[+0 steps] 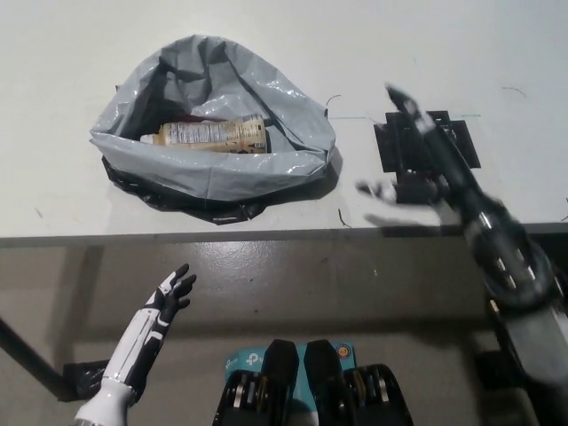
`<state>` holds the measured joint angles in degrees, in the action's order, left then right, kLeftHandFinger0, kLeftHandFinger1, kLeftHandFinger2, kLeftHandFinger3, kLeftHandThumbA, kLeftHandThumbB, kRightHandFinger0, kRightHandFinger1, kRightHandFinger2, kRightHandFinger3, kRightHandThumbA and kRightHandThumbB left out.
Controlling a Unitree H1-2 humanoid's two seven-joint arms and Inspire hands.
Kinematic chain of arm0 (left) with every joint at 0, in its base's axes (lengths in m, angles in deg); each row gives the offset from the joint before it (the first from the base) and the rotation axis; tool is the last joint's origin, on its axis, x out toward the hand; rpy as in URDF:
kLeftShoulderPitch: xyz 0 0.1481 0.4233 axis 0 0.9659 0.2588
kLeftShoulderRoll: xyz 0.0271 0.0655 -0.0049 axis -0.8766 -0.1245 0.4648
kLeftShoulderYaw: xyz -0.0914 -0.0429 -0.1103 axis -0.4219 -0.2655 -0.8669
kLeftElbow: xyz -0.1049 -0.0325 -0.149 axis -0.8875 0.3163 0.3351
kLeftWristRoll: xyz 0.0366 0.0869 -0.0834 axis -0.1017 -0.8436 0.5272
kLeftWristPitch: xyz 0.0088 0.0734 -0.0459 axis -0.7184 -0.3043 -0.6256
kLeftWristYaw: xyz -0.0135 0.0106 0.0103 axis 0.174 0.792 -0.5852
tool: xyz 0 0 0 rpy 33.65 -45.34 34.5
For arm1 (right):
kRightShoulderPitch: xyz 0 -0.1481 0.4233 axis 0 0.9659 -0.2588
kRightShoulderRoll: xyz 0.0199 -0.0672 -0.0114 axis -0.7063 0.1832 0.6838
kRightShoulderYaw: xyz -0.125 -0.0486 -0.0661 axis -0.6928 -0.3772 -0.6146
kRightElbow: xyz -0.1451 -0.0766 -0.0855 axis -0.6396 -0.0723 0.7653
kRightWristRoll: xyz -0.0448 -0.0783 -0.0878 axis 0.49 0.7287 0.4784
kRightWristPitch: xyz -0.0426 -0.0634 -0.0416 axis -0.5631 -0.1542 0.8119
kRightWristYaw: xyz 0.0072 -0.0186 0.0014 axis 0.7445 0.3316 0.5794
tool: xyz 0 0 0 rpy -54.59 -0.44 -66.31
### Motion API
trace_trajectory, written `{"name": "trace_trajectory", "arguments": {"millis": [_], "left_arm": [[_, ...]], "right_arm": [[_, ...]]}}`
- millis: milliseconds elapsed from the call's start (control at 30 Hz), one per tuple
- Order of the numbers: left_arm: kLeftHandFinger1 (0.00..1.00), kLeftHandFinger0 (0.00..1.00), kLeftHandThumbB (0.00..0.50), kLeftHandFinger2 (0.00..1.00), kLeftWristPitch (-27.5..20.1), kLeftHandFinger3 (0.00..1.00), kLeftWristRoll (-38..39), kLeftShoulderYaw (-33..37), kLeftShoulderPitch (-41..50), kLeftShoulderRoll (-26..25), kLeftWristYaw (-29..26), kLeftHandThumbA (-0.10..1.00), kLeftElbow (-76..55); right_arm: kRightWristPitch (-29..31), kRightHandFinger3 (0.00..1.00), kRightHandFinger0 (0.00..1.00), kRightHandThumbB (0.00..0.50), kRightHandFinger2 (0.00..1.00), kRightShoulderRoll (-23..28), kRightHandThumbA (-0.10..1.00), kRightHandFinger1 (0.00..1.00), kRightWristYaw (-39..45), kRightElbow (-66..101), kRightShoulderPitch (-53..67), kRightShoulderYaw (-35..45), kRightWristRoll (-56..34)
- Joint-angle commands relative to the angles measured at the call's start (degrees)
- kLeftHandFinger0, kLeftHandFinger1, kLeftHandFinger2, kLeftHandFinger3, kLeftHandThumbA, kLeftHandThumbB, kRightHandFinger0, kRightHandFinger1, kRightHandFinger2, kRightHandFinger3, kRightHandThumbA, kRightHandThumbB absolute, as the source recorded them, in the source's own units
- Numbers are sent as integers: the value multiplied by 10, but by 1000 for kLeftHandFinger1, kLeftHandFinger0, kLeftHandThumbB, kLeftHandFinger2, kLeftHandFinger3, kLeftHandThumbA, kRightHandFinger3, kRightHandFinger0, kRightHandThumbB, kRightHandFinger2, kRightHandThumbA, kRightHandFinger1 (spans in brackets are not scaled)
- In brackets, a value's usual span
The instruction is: Use the right hand to pick up a bottle of protein shake and place it into a plastic bag on the left side
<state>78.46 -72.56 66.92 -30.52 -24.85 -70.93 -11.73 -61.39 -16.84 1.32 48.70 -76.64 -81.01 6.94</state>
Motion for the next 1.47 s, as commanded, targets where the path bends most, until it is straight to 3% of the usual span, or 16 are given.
{"name": "trace_trajectory", "arguments": {"millis": [0,67,133,167,233,300,367,400,500,567,733,867,1100,1433], "left_arm": [[1000,1000,178,1000,-14,1000,29,-23,-69,-19,10,1000,2],[1000,1000,184,1000,-14,1000,28,-21,-62,-20,13,1000,1],[1000,1000,184,1000,-10,1000,22,-19,-54,-21,12,1000,-5],[1000,1000,185,1000,-8,1000,20,-19,-47,-20,10,1000,-8],[1000,1000,178,1000,-7,1000,23,-19,-40,-20,13,1000,-11],[1000,1000,169,1000,-7,1000,28,-19,-29,-20,16,1000,-13],[1000,1000,167,1000,-11,1000,31,-19,-25,-21,19,1000,-9],[1000,1000,162,1000,-11,1000,29,-18,-23,-21,19,1000,-8],[1000,1000,167,1000,-9,1000,25,-15,-21,-21,18,1000,-10],[1000,1000,157,1000,-7,1000,26,-14,-16,-22,19,1000,-13],[1000,1000,160,1000,-15,1000,27,-12,-9,-18,20,1000,-5],[1000,1000,168,1000,-21,1000,17,-12,-10,-18,16,1000,-3],[1000,1000,157,1000,-7,1000,26,-14,-13,-20,23,1000,-8],[1000,1000,158,1000,-8,1000,19,-15,-16,-23,19,1000,-8]], "right_arm": [[107,1000,911,385,1000,45,999,1000,-27,608,188,50,-235],[133,1000,857,334,1000,1,979,980,-18,549,209,9,-235],[117,1000,870,344,1000,-19,926,965,-10,522,227,-4,-237],[113,1000,913,316,1000,-34,957,986,-4,477,238,-7,-221],[132,1000,906,274,1000,-45,991,984,-2,406,244,-4,-189],[141,1000,879,279,1000,-61,989,972,-8,339,255,0,-165],[162,1000,863,244,1000,-72,947,974,-10,270,258,7,-157],[169,1000,893,216,1000,-71,917,993,-7,238,260,10,-153],[169,1000,927,233,1000,-64,876,1000,-2,186,260,17,-138],[185,1000,1000,205,1000,-57,848,1000,1,121,254,17,-124],[202,1000,1000,180,1000,-49,832,1000,7,66,258,21,-128],[203,1000,1000,205,1000,-44,880,1000,3,63,257,18,-107],[205,1000,1000,183,1000,-43,886,1000,3,42,252,17,-109],[203,1000,1000,233,1000,-45,943,1000,-1,35,247,13,-95]]}}
